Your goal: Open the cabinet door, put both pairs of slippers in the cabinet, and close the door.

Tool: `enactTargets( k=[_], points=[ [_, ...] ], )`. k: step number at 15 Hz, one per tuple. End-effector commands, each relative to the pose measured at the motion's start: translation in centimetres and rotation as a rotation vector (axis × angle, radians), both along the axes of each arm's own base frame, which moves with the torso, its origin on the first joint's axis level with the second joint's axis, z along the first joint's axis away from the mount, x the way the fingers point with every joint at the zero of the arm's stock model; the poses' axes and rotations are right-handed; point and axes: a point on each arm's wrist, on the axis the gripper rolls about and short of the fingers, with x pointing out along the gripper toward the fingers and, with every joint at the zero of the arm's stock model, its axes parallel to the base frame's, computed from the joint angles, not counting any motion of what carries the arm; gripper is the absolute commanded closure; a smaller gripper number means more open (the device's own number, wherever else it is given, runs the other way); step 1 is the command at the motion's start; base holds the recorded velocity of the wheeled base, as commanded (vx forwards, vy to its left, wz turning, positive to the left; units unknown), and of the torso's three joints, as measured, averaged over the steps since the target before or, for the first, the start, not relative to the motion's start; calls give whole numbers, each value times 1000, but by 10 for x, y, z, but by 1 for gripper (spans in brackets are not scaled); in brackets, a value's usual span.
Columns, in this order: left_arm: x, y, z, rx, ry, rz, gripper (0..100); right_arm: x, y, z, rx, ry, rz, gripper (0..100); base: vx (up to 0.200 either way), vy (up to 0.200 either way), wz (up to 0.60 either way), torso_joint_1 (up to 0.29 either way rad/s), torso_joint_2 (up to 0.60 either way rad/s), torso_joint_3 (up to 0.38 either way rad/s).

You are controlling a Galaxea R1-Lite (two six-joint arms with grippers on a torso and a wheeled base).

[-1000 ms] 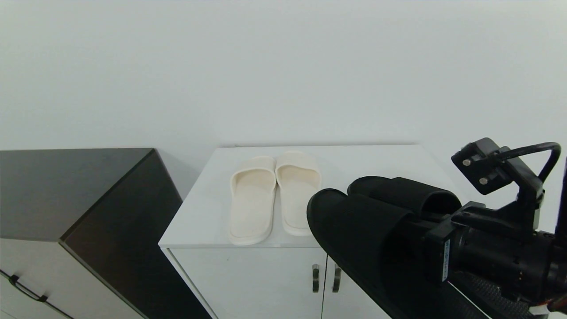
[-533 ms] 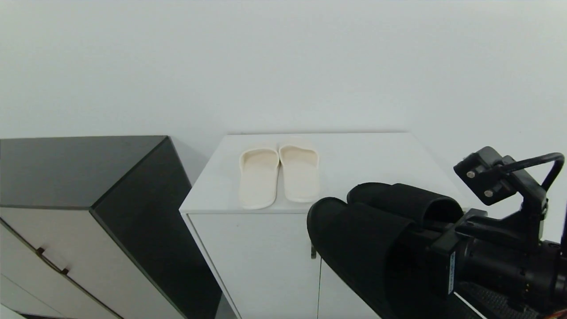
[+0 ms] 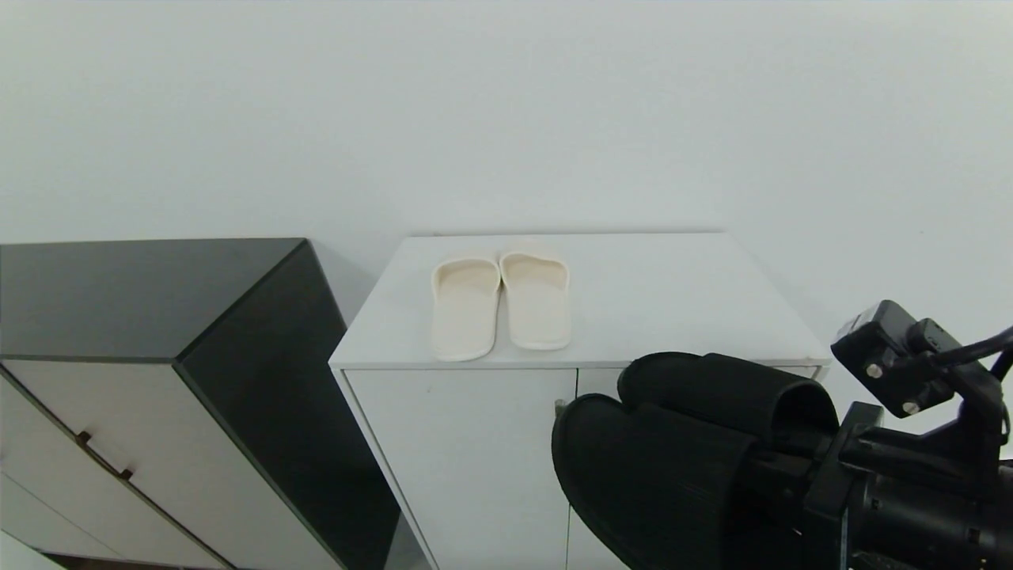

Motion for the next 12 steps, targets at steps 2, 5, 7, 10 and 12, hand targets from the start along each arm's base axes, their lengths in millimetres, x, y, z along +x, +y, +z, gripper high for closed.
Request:
enactTargets(
  k=[2, 5, 7, 10, 12],
  points=[
    [0, 0, 0, 0, -1, 1, 100, 0, 0, -1, -2, 2, 3, 100, 0, 0, 0, 0, 0, 0],
    [0, 0, 0, 0, -1, 1, 100, 0, 0, -1, -5, 4, 3, 100, 0, 0, 0, 0, 0, 0],
    [0, 0, 0, 2, 1, 1, 100, -1, 0, -5, -15, 10, 10, 100, 0, 0, 0, 0, 0, 0],
    [0, 0, 0, 0, -1, 2, 100, -4, -4, -8, -29, 7, 42, 100, 0, 0, 0, -146, 356, 199],
    [0, 0, 0, 0, -1, 2, 100, -7, -7, -15, -90, -25, 65, 100, 0, 0, 0, -205, 505, 295]
  ],
)
